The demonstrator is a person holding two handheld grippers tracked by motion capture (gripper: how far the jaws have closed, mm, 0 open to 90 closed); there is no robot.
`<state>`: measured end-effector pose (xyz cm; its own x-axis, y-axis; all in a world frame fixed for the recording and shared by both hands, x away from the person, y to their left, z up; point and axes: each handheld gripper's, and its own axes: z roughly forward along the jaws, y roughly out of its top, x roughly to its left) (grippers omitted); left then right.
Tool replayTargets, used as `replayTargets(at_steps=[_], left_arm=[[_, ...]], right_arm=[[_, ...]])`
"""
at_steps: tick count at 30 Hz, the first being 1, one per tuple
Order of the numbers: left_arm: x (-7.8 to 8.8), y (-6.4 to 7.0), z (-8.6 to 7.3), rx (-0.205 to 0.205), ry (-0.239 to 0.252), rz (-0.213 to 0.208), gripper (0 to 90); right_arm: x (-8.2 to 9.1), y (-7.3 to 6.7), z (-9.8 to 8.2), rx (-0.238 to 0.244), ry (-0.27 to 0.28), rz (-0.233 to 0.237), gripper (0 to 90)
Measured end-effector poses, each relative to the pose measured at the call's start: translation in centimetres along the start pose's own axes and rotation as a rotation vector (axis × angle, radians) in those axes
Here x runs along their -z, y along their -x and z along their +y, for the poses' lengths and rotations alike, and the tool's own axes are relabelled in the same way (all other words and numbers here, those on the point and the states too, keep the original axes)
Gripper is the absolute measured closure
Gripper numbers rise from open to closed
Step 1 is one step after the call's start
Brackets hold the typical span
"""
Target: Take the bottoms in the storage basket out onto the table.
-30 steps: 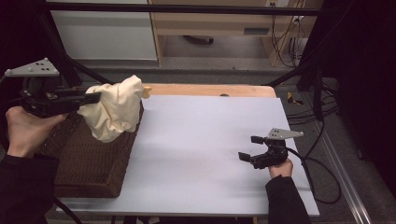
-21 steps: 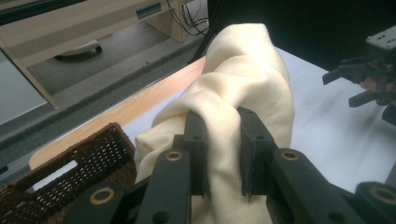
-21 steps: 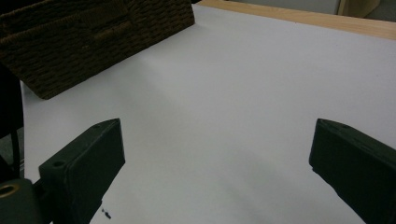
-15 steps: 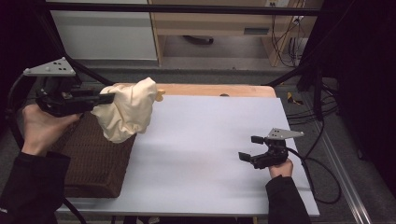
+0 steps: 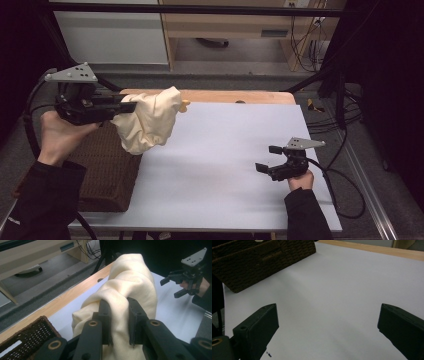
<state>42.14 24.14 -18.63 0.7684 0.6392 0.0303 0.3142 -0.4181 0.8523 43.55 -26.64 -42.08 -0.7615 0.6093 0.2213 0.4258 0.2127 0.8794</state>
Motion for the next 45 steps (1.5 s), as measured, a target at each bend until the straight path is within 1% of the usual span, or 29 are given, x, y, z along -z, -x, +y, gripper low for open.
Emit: replayTargets(at_steps=[5,7,13,16,17,19,21,24,26,29,45], left_arm=[[-0.6,0.3,0.0,-0.006,-0.003,-0.009,75.4],[-1.1,0.4,0.0,-0.008,-0.005,-0.016,75.4],[-2.0,0.7,-0.1,-0.008,-0.015,-0.031,75.4],[-2.8,0.9,-0.2,-0.013,-0.024,-0.038,75.4],[-2.8,0.9,-0.2,-0.013,-0.024,-0.038,75.4],[-3.6,1.1,-0.2,-0.018,-0.036,-0.047,75.4],[-3.8,1.2,-0.3,-0.017,-0.039,-0.049,75.4],[-4.7,1.4,-0.5,-0.019,-0.052,-0.066,75.4],[-4.9,1.4,-0.5,-0.018,-0.055,-0.069,75.3],[-5.5,1.5,-0.8,-0.022,-0.069,-0.076,75.4],[-7.9,2.2,-1.4,-0.028,-0.099,-0.103,75.3]], right_arm=[[0.0,0.0,0.0,0.000,0.000,0.001,4.0],[0.0,0.0,0.0,0.000,0.001,0.001,4.0],[0.0,0.0,0.0,0.000,0.001,0.002,4.0],[0.0,0.0,0.0,0.001,0.000,0.001,4.0],[0.0,0.0,0.0,0.001,0.000,0.001,4.0],[0.0,0.0,0.0,0.001,0.000,0.001,4.0],[0.0,0.0,0.0,0.001,-0.001,0.002,4.0],[0.0,0.0,0.0,-0.001,0.002,0.001,4.0],[0.0,0.0,0.0,0.000,0.003,0.002,4.0],[0.0,0.0,0.0,0.000,0.003,0.002,4.0],[0.0,0.0,0.0,0.002,0.001,0.003,4.0]])
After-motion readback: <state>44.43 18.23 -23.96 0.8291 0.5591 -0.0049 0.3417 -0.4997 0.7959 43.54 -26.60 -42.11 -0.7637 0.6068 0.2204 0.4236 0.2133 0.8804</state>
